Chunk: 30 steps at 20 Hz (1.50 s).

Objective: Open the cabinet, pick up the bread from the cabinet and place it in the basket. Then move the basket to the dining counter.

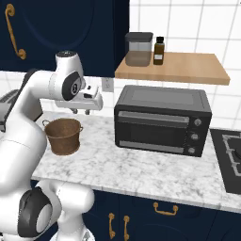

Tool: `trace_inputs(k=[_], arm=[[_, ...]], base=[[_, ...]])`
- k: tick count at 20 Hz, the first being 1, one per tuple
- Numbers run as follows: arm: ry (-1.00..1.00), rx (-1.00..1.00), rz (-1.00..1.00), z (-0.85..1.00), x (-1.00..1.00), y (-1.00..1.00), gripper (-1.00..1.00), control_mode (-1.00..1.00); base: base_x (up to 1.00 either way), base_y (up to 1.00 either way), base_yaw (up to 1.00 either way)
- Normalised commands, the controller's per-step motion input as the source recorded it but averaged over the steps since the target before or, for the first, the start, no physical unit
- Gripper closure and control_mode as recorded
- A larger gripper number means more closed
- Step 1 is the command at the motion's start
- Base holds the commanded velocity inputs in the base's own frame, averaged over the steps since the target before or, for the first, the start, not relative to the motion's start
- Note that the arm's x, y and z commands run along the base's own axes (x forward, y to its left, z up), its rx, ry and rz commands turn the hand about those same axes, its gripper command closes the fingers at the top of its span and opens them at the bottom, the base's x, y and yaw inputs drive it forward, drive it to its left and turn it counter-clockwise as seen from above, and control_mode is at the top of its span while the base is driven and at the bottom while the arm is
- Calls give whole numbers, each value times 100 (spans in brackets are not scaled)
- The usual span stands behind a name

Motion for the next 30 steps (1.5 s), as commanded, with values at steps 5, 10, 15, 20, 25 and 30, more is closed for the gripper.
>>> trace_inputs(k=[5, 10, 15, 20, 25, 30], arm=[[1, -6, 0, -2, -2, 20, -100, -100], [-21, -24, 0, 24, 4, 92, -100, -100], [-26, -2, 0, 69, -2, 67, -100, -100], [-19, 7, 0, 76, -11, 52, -100, -100], [-29, 5, 1, 40, 3, 74, -100, -100], [-22, 0, 4, 54, 10, 85, -100, -100]], base=[[0, 0, 0], [0, 0, 0], [0, 0, 0], [0, 0, 0], [0, 0, 0], [0, 0, 0]])
